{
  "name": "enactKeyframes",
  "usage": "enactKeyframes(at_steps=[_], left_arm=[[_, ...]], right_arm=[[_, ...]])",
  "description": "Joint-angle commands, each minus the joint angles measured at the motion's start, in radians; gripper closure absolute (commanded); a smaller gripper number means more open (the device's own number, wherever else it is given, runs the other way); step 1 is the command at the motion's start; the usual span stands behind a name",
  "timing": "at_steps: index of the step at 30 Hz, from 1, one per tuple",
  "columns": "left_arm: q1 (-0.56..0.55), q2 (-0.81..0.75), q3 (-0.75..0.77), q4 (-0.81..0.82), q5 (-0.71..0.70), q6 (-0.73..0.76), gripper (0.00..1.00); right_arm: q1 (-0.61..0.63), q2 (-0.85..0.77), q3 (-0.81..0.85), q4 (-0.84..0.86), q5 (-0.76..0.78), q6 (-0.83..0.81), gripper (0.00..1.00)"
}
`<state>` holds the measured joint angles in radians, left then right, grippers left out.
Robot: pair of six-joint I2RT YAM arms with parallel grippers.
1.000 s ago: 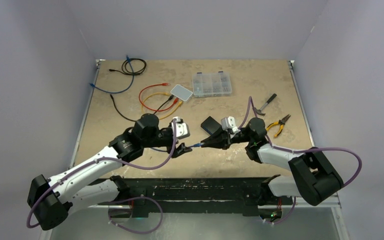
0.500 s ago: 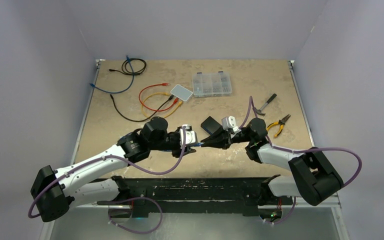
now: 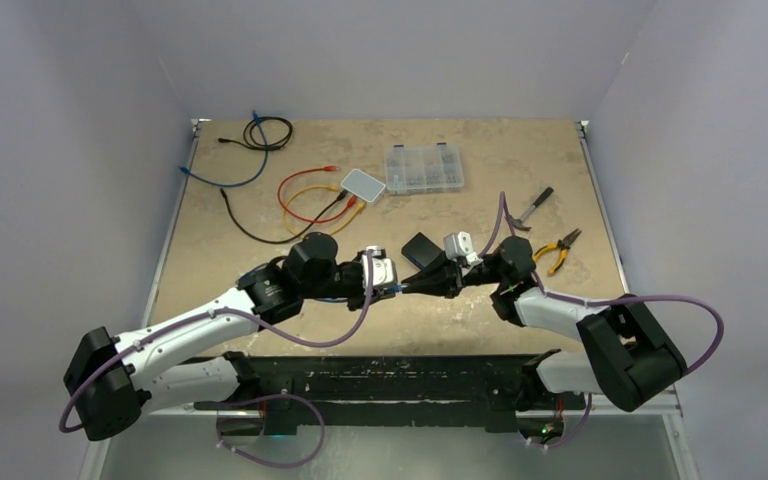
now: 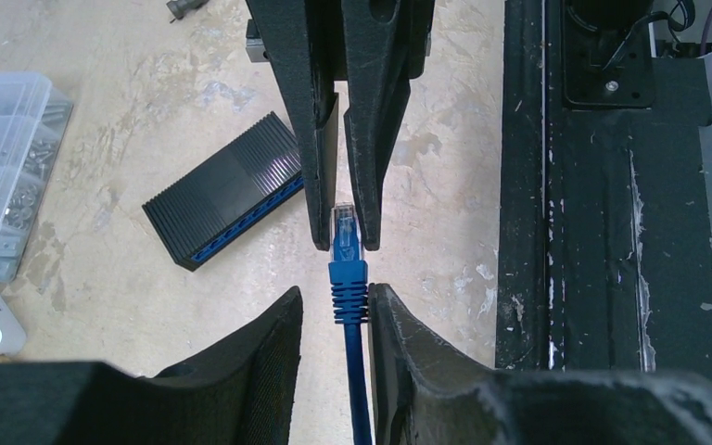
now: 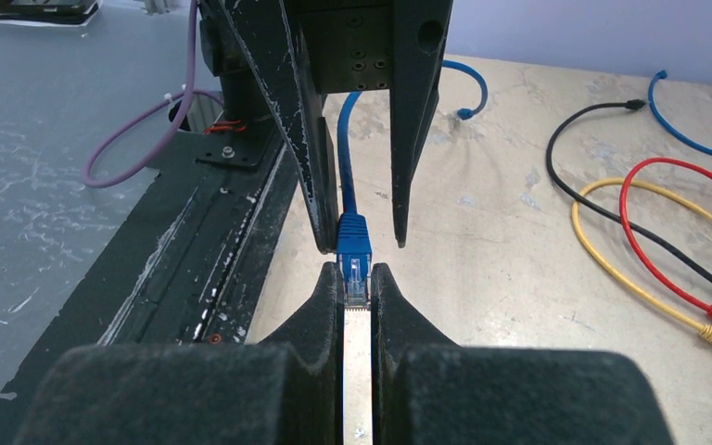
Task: Insert the plug into the switch port
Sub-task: Pick up the connector from the center of the board.
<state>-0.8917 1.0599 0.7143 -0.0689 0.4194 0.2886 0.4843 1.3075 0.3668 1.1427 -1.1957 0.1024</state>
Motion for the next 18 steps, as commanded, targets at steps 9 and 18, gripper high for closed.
enactKeyframes(at_steps=[9,18], left_arm=[[-0.003,0.031,0.035,0.013,0.017,-0.023,0.90],[-0.003,0.057,0.103,-0.073,-0.135,-0.139,1.00]], right_arm=[[0.003,-0.005,0.011,0.057,0.013,0.016,1.00],[0.001,-0.024,-0.001,-0.005,0.145,0.022,0.83]])
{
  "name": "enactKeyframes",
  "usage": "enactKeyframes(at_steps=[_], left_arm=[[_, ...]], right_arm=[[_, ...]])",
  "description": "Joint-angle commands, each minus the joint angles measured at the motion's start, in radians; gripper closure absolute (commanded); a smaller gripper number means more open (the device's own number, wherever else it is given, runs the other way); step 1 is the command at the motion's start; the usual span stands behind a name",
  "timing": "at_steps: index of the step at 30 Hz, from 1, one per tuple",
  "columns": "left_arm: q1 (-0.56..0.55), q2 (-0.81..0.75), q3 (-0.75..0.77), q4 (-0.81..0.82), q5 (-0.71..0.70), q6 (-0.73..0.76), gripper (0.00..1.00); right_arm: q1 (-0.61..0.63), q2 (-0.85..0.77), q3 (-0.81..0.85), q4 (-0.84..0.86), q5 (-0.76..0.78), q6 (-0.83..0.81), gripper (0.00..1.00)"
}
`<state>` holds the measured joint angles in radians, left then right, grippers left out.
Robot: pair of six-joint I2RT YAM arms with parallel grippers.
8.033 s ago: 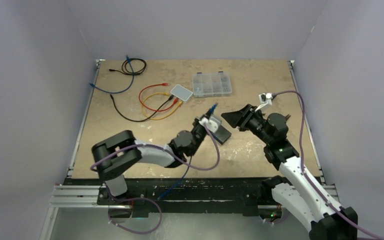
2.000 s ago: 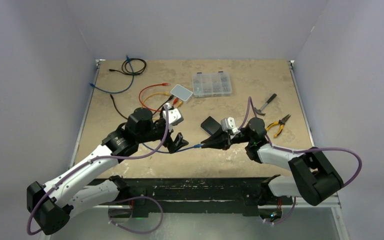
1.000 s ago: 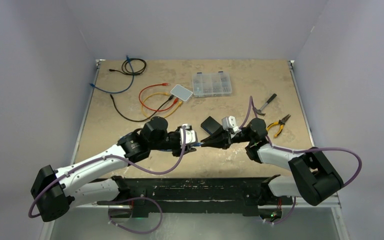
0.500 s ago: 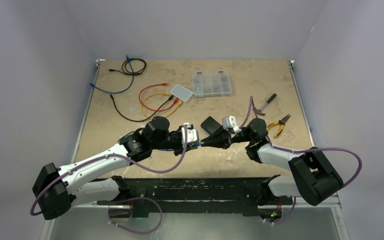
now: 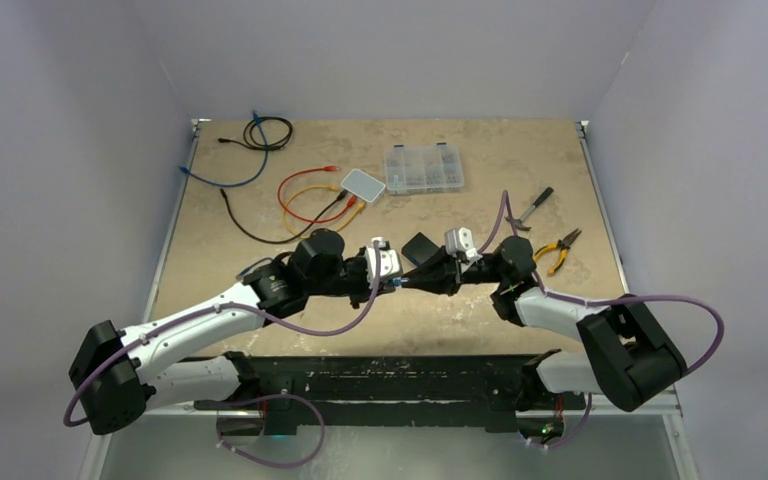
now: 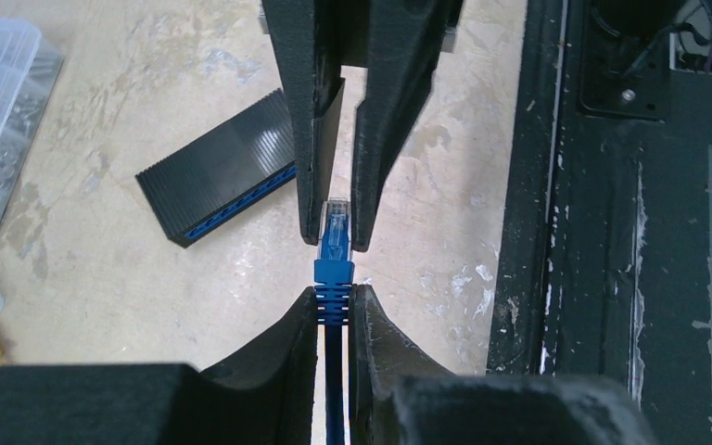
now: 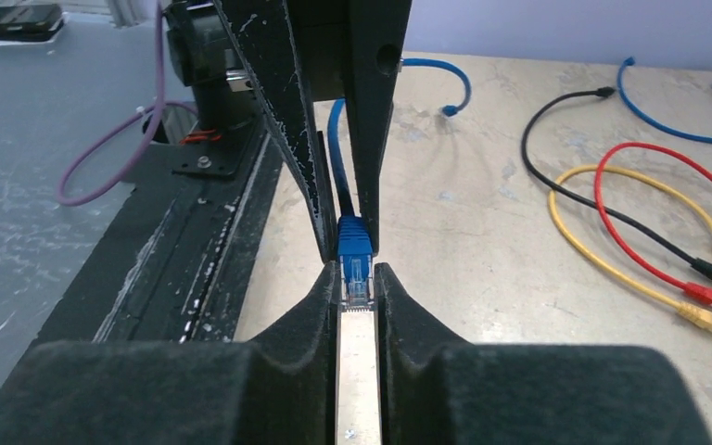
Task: Insert the plug into the switch port
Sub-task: Pick up the connector from the center of the board, then insert the connector into the switch port.
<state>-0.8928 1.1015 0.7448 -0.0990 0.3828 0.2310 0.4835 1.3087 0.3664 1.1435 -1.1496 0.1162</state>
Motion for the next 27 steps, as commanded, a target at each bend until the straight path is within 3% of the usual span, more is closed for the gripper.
enactKeyframes(at_steps=[1,6,8,16,21,27], left_arm=[[-0.003,0.024,0.081,-0.066,-0.134,-0.110,1.00],[-0.002,0.064,0.107,-0.133,-0.308,-0.256,1.00],[-0.003,0.073,0.086,-0.107,-0.352,-0.305,1.00],[-0.001,0.116,-0.053,0.159,-0.451,-0.348,1.00],[-0.003,0.192,-0.103,0.295,-0.442,-0.350,1.00],[-0.002,0.320,-0.107,0.368,-0.405,-0.319,1.00]], right_arm=[[0.002,-0.030,0.003,-0.024,0.127,0.006,0.80],[-0.016,-0.035,0.012,-0.085,0.229,0.028,0.48],[-0.035,-0.030,0.014,-0.104,0.297,0.055,0.39],[-0.196,0.009,0.075,-0.323,0.553,0.199,0.32],[-0.209,0.071,0.205,-0.542,0.703,0.172,0.31],[-0.210,0.203,0.286,-0.613,0.768,0.159,0.29]])
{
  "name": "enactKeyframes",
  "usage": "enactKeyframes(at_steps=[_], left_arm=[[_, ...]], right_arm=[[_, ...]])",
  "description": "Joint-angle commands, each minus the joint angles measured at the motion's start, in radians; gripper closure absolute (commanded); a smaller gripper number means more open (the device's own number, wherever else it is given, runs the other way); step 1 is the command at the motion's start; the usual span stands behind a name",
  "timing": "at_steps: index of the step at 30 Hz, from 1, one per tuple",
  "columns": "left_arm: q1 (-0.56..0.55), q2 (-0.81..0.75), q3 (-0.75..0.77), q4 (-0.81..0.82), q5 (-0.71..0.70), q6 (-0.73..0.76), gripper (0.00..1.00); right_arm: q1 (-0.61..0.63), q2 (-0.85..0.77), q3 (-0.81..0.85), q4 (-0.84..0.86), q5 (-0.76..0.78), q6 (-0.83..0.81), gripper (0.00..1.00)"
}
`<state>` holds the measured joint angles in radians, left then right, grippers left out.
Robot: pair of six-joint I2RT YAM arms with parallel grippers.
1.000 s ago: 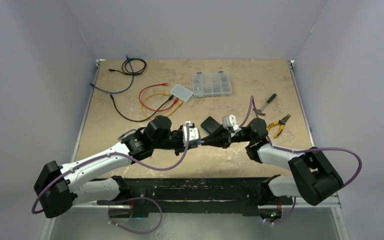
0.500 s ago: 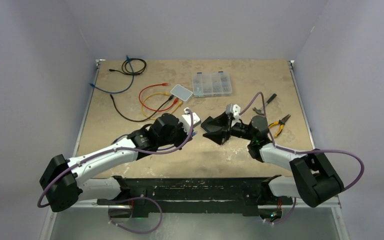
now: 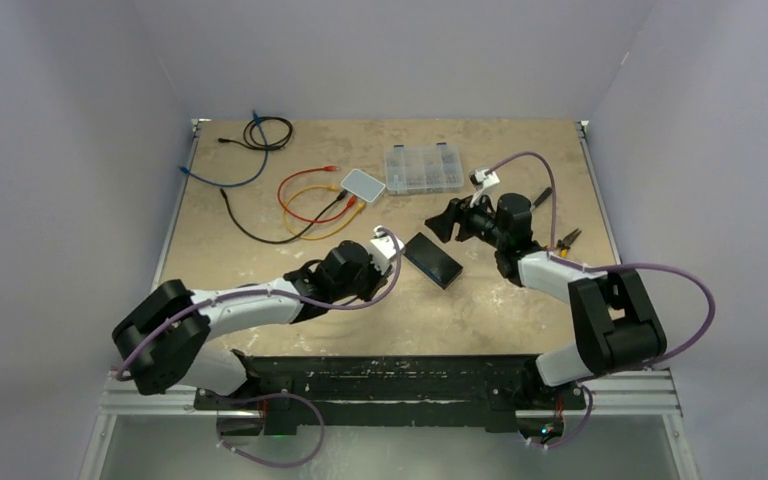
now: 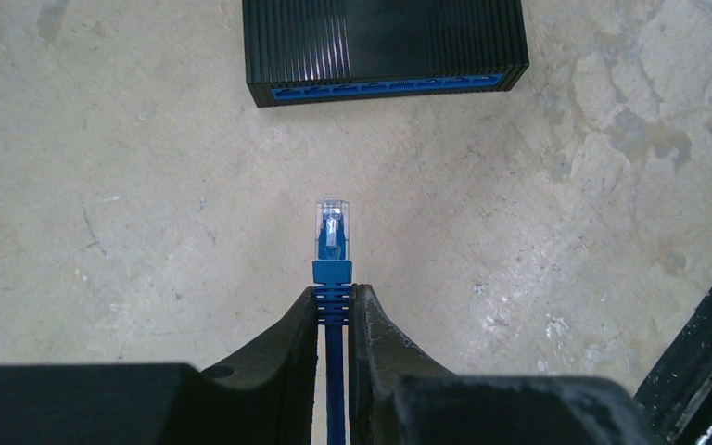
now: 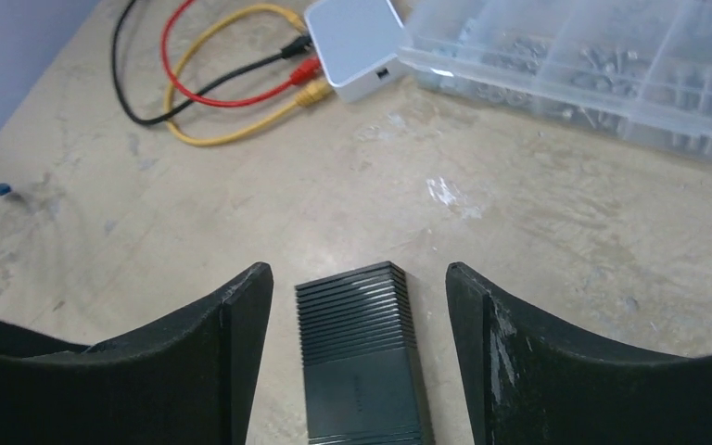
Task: Insert the plug into the switch port
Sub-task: Insert the connector into the switch port.
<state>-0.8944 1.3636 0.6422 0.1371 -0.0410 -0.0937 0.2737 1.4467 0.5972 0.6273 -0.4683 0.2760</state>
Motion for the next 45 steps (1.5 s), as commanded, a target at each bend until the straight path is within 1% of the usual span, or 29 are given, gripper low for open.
enactKeyframes(at_steps=[1,7,11,18,25,29,34,45], left_arm=[[0.000,0.081,0.000,0.140,0.019,0.007,1.00],[0.000,0.166,0.017,0.195,0.028,0.012,1.00],[-0.001,0.221,0.042,0.219,0.025,0.014,1.00],[0.001,0.292,0.067,0.281,-0.020,0.016,1.00],[0.011,0.351,0.120,0.283,-0.049,0.025,1.00],[0.027,0.385,0.170,0.241,-0.072,0.025,1.00],[0.029,0.401,0.185,0.229,-0.108,0.037,1.00],[0.036,0.443,0.215,0.223,-0.067,0.016,1.00]], right_arm=[[-0.001,0.084,0.062,-0.099,0.082,-0.004,0.28],[-0.001,0.174,0.082,-0.106,0.007,-0.028,0.27],[-0.001,0.205,0.076,-0.098,-0.010,-0.033,0.27],[-0.001,0.286,0.071,-0.056,-0.062,-0.011,0.28],[-0.001,0.296,0.070,-0.049,-0.084,-0.010,0.33],[-0.001,0.302,0.072,-0.048,-0.093,-0.011,0.36],[0.001,0.312,0.075,-0.046,-0.108,-0.009,0.39],[0.001,0.308,0.075,-0.045,-0.115,-0.010,0.39]])
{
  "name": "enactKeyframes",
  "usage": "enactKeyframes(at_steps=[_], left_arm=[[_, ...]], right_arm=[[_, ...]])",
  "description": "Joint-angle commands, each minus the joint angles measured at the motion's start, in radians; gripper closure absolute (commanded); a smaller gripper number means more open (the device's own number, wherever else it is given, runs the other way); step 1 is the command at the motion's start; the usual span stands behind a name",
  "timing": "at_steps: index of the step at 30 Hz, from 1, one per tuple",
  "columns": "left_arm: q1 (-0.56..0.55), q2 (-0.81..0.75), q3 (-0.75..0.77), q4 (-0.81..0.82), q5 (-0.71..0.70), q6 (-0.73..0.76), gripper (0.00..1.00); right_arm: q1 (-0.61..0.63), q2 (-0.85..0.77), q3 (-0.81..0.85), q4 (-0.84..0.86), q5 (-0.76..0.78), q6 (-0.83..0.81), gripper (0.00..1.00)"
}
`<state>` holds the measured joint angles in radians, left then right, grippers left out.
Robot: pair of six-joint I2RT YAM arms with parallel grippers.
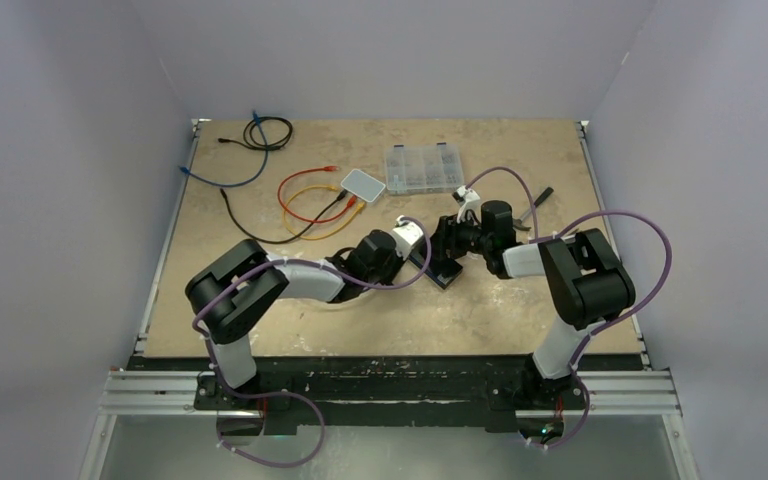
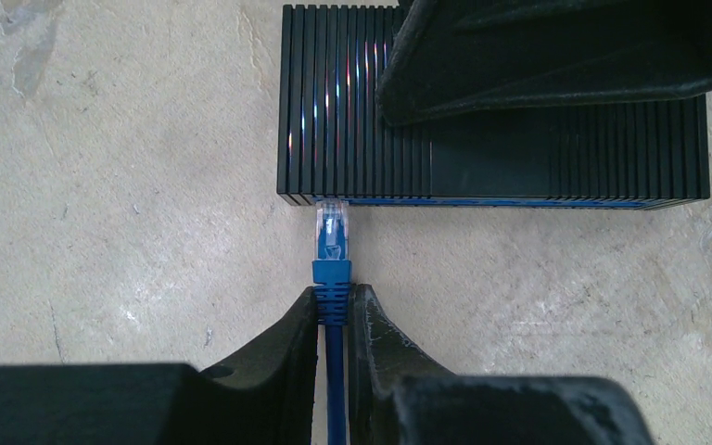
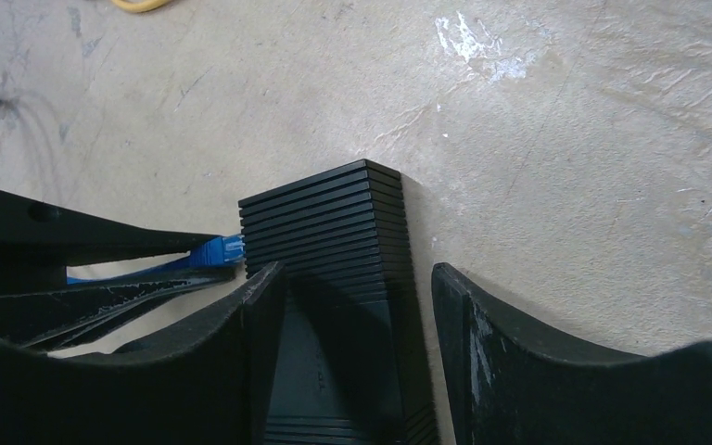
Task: Insert the plug into the switch port
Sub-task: Insert the connector into the switch port.
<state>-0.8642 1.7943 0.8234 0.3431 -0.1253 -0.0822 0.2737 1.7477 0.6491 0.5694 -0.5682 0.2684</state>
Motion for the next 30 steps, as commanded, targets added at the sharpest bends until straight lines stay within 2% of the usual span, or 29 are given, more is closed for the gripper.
enactKeyframes(at_steps=[1,16,30], left_arm=[[0.007,0.015,0.036,0.018,0.018,0.002,1.00],[0.006,0.031,0.043,0.068,-0.037,-0.017,1.00],[-0.001,0.036,-0.003,0.187,-0.089,0.073,1.00]], right_arm=[[0.001,0.007,0.024,0.014,-0.014,-0.003,0.39],[0.002,0.016,0.028,0.009,-0.037,-0.006,0.41],[0.017,0.050,0.053,-0.002,-0.104,-0.018,0.44]])
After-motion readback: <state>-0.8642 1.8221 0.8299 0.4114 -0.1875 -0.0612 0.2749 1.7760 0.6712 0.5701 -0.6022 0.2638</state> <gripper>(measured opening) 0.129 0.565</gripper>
